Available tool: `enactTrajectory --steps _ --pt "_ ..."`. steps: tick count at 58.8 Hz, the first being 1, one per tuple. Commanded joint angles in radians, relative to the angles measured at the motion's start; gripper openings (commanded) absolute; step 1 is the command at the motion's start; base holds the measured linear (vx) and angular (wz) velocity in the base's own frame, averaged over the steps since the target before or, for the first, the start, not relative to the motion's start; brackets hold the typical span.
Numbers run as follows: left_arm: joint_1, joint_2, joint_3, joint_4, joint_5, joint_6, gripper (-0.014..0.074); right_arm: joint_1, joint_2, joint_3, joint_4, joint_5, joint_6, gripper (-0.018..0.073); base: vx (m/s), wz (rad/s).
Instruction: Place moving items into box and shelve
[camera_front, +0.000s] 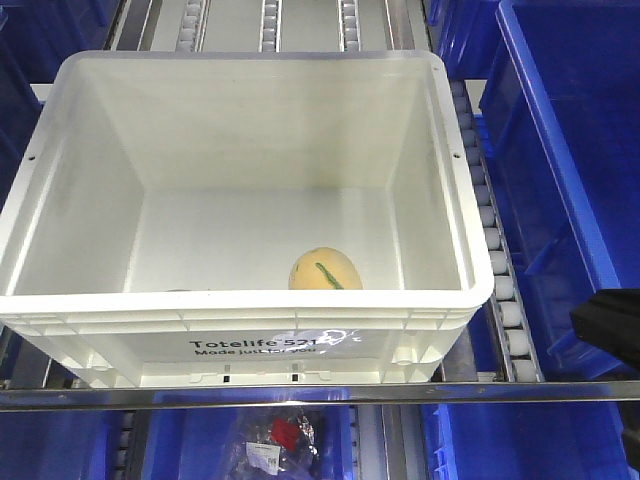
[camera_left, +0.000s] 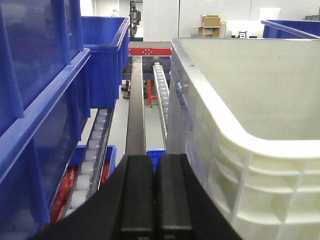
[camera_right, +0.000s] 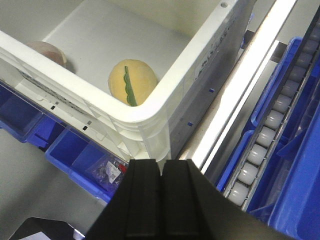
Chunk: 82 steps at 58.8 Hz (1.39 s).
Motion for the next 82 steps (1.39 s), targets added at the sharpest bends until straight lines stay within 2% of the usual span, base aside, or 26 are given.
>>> enactTrajectory --steps 1,51,57,68,74,82 --pt "-0.005 -0.015 0.029 0.002 -0.087 -0.012 -0.0022 -0.001 0.005 -0.024 -0.005 -0.064 -0.006 -0.0016 0.0 0.0" --pt "-0.005 -0.014 0.028 0.002 -0.087 -0.012 -0.0022 -0.008 -0.009 -0.013 -0.022 -0.077 -0.014 -0.0016 0.0 0.0" --pt "-0.005 -0.014 0.028 0.002 -0.087 -0.012 -0.0022 -0.139 -0.067 0.083 -0.023 -0.232 -0.013 -0.0016 0.0 0.0" --pt "-0.005 -0.014 0.028 0.002 -0.087 -0.012 -0.0022 -0.385 -0.283 0.389 0.005 -0.644 0.008 -0.0016 0.0 0.0" --pt "-0.005 -0.014 0.028 0.002 -0.087 -0.012 -0.0022 -0.481 -0.403 0.542 0.039 -0.801 0.02 -0.0016 0.0 0.0" --pt "-0.005 -0.014 0.028 0.002 -0.087 -0.012 -0.0022 -0.567 -0.528 0.701 0.089 -0.928 0.02 -0.0016 0.0 0.0"
